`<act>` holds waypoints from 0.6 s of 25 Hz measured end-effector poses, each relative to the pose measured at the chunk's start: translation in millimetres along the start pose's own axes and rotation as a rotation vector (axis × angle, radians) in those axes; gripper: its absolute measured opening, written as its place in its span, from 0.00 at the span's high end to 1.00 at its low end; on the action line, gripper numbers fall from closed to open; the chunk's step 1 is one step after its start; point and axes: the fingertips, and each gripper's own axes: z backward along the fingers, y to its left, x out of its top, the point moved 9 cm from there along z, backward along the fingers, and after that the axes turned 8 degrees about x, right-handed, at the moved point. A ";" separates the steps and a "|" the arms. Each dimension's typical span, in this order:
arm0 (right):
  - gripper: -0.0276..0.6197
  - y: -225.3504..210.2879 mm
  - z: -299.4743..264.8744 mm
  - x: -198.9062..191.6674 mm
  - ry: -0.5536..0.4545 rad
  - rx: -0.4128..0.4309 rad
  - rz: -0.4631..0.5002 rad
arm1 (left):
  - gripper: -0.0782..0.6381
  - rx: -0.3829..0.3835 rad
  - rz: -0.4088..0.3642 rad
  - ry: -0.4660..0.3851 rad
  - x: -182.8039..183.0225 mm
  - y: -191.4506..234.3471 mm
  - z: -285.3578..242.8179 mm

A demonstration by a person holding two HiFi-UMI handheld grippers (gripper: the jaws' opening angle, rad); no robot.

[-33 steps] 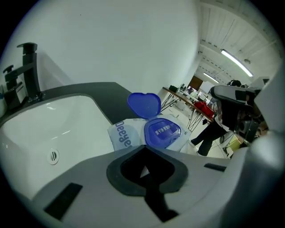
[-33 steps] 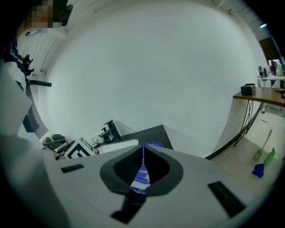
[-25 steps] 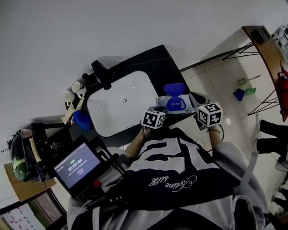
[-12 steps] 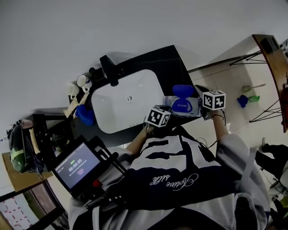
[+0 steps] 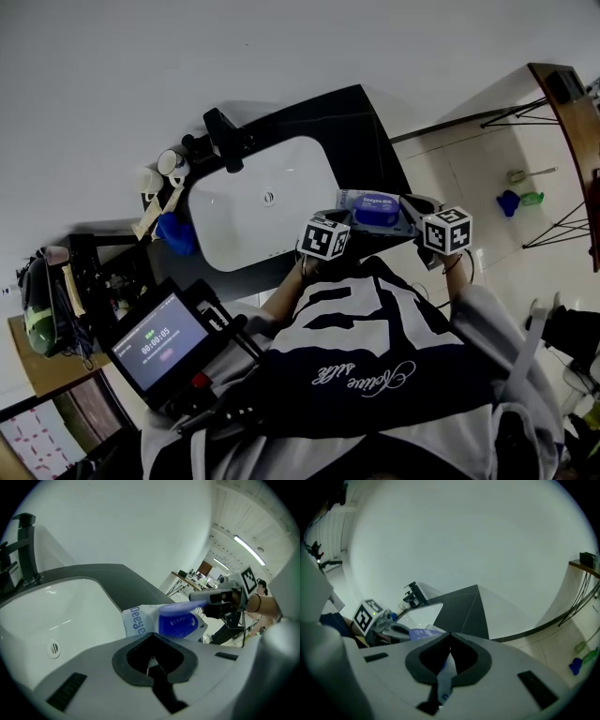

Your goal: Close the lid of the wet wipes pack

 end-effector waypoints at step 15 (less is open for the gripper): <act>0.96 56.3 -36.0 -23.1 0.313 0.034 0.289 | 0.89 0.048 0.125 -0.029 1.9 16.1 7.8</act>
